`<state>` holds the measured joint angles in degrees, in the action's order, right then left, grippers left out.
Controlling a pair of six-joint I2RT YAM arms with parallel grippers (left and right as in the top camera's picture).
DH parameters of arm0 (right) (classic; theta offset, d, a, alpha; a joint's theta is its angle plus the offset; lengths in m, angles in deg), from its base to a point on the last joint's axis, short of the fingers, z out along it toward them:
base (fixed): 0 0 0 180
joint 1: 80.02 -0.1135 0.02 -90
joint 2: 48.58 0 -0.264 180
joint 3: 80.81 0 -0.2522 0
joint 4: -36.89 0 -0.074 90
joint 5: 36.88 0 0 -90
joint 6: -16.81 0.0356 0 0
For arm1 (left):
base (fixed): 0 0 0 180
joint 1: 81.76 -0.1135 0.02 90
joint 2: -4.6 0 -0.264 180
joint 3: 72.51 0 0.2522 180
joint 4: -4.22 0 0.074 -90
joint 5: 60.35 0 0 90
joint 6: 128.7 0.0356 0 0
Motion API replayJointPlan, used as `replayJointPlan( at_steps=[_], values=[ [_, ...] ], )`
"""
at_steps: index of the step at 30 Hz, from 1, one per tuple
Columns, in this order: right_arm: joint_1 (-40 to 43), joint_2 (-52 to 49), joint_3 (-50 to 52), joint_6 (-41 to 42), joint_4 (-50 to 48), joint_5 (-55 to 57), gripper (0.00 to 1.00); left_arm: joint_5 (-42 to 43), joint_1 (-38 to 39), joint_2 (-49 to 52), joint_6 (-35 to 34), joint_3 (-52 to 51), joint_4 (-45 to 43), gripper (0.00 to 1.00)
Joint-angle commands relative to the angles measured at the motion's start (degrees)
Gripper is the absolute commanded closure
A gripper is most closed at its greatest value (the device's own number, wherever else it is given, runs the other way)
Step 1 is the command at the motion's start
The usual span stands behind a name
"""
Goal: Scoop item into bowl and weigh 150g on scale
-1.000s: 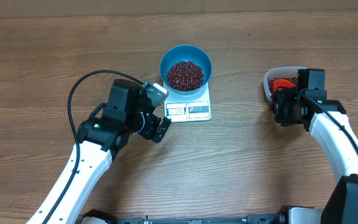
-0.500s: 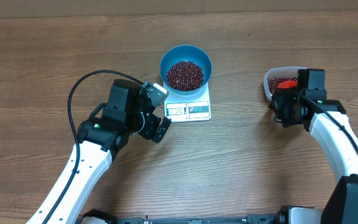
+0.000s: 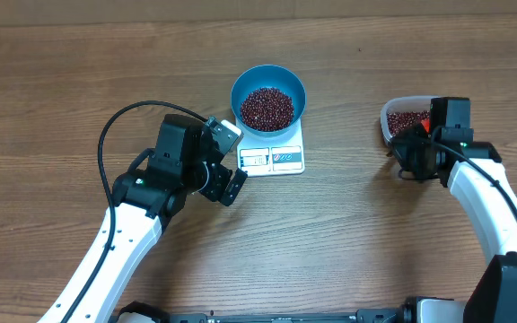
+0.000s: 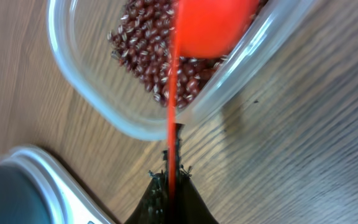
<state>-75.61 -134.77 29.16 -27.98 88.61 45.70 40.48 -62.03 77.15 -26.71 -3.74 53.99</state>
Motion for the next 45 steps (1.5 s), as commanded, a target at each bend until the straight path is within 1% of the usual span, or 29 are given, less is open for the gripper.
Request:
replayJointPlan(
  at_steps=[1, 6, 12, 18, 22, 27, 35, 40, 45],
  values=[
    [-0.2, 2.0, -6.3, -11.5, 4.3, -0.3, 0.96, -0.3, -0.2, 0.3, -0.6, -0.1, -0.1, 0.00],
    [-0.2, 1.9, -18.4, -22.1, 17.5, -0.3, 0.96, -0.3, -0.2, 0.3, -0.6, -0.1, -0.1, 0.01],
    [1.0, -0.2, -32.0, -32.5, 32.4, -1.6, 0.97, -0.3, -0.2, 0.3, -0.6, -0.1, 0.0, 0.00],
    [3.9, -8.0, -42.6, -41.2, 46.8, -2.3, 0.97, -0.3, -0.2, 0.3, -0.6, -0.1, -0.1, 0.01],
    [5.0, -15.9, -47.5, -46.1, 53.0, -2.0, 0.96, -0.3, -0.2, 0.3, -0.6, -0.1, 0.0, 0.00],
    [5.1, -22.5, -47.9, -48.1, 52.8, 0.6, 0.96, -0.3, -0.2, 0.3, -0.6, -0.1, -0.1, 0.00],
    [5.1, -27.0, -47.8, -48.5, 46.2, 11.1, 0.96, -0.3, -0.2, 0.3, -0.6, -0.1, -0.1, 0.00],
    [5.1, -27.2, -46.3, -53.6, 43.0, 11.9, 0.96, -0.3, -0.2, 0.3, -0.6, -0.1, 0.0, 0.01],
    [5.1, -28.9, -46.3, -57.6, 42.8, 11.9, 0.96, -0.3, -0.2, 0.3, -0.6, -0.1, 0.0, 0.00]
  ],
)
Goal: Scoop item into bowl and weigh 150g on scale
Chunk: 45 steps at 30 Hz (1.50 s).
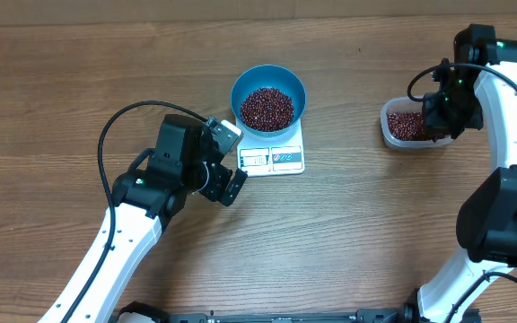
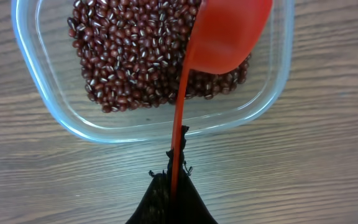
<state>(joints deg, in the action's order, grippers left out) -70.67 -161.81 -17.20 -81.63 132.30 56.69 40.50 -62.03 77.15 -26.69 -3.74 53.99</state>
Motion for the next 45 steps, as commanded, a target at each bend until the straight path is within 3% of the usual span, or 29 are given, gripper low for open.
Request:
replayJointPlan(
  at_steps=[1, 17, 33, 45],
  values=[
    [0.2, -2.5, 0.0, -4.7, -0.7, 0.9, 0.96, -0.3, -0.2, 0.3, -0.7, -0.1, 0.0, 0.00],
    [-0.3, -7.3, 0.2, -10.3, 1.6, -8.0, 0.96, -0.3, -0.2, 0.3, -0.7, -0.1, 0.0, 0.00],
    [-0.3, -7.3, 0.2, -18.7, 1.3, -25.5, 0.96, -0.3, -0.2, 0.3, -0.7, -0.1, -0.1, 0.00],
    [4.5, -7.3, 0.2, -16.4, 1.4, -37.4, 0.96, -0.3, -0.2, 0.3, -0.7, -0.1, -0.1, 0.00]
  ],
)
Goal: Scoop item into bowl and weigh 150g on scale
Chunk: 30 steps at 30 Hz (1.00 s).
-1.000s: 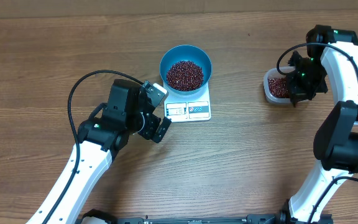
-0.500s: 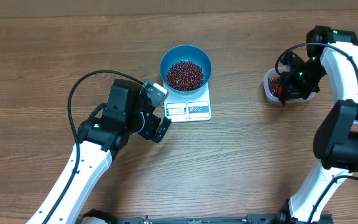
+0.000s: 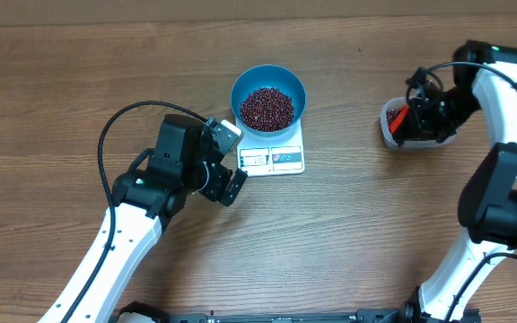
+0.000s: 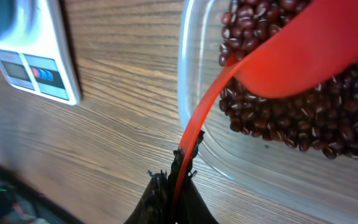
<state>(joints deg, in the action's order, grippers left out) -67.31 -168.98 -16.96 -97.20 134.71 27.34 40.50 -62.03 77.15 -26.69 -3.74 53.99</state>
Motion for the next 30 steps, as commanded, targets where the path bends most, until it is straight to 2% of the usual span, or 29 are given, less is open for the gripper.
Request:
replayJointPlan(
  at_steps=[1, 10, 14, 30],
  values=[
    [1.8, -0.2, 0.0, -0.3, -1.0, -8.3, 0.96, -0.3, -0.2, 0.3, -0.7, -0.1, -0.1, 0.01],
    [7.0, -0.2, 0.0, -1.7, 1.8, -10.8, 0.96, -0.3, -0.2, 0.3, -0.7, -0.1, 0.0, 0.01],
    [7.6, -0.2, 0.0, -5.1, 3.7, -13.2, 0.96, -0.3, -0.2, 0.3, -0.7, -0.1, 0.0, 0.00],
    [9.9, -0.2, 0.0, -6.5, 5.5, -13.6, 0.96, -0.3, -0.2, 0.3, -0.7, -0.1, -0.1, 0.01]
  ],
)
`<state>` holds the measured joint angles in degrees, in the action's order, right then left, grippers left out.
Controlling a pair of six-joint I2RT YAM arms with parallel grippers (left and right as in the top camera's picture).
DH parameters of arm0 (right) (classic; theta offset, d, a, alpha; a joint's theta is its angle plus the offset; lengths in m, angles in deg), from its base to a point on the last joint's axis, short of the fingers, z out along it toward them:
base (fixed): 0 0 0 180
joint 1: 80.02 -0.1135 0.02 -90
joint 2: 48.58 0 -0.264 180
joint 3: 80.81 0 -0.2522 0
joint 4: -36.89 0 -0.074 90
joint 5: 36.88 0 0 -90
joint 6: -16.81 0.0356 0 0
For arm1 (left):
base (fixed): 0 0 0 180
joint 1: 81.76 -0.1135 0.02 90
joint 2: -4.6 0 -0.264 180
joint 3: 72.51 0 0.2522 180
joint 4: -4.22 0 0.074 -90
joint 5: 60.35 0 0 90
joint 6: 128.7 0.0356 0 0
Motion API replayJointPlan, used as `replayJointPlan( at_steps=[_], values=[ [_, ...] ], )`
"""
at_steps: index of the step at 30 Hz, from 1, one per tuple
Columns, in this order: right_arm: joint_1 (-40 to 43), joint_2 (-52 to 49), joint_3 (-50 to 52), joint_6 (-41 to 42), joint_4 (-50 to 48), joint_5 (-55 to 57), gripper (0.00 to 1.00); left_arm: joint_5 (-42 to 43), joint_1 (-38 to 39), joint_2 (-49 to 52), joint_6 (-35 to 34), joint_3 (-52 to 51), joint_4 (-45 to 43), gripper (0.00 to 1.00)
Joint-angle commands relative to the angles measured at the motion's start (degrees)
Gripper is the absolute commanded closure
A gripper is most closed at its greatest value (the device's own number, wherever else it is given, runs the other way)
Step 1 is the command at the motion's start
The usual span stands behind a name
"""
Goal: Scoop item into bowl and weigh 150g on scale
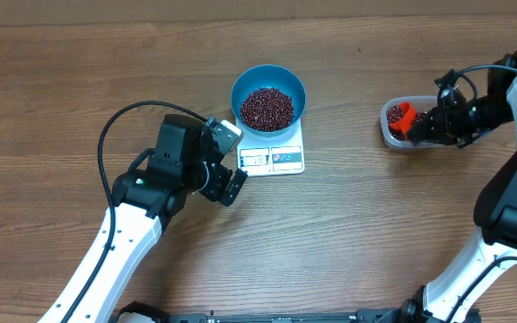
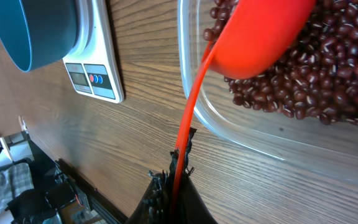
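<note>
A blue bowl holding red beans stands on the white scale at the table's middle; both also show in the right wrist view, bowl and scale. At the right, a clear container of red beans sits on the table. My right gripper is shut on the handle of a red scoop, whose cup is over the beans in the container. The scoop appears red in the overhead view. My left gripper rests left of the scale, jaws apart.
The wooden table stretches around everything. The left arm's black cable loops over the table at the left. The scale's display and buttons face the front.
My right arm has swung further to the right, and the scoop's cup now sits at the container's left end. The left arm, bowl and scale have not moved.
The right gripper held the red scoop over the bean container from the near side. It then came in from the far right with the cup above the beans, then lay in the beans, and now the cup is tilted over them at the container's left end. The left arm stayed still.
</note>
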<state>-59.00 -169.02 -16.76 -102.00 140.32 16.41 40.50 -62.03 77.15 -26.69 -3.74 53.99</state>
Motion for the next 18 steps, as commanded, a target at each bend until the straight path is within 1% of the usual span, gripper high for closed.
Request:
replayJointPlan(
  at_steps=[1, 4, 9, 18],
  values=[
    [2.1, -0.1, -0.2, -1.7, 0.0, -2.6, 0.96, -0.4, -0.2, 0.3, -0.7, -0.1, 0.0, 0.00],
    [3.8, -0.1, -0.2, -2.4, 0.6, -3.3, 0.96, -0.3, -0.2, 0.3, -0.7, -0.1, 0.0, 0.00],
    [5.8, -0.1, -0.2, -7.8, 3.3, -7.0, 0.96, -0.3, -0.2, 0.3, -0.7, -0.1, 0.0, 0.00],
    [6.5, -0.1, -0.3, -7.7, 3.7, -7.1, 0.96, -0.3, -0.2, 0.3, -0.7, -0.1, 0.0, 0.00]
  ],
)
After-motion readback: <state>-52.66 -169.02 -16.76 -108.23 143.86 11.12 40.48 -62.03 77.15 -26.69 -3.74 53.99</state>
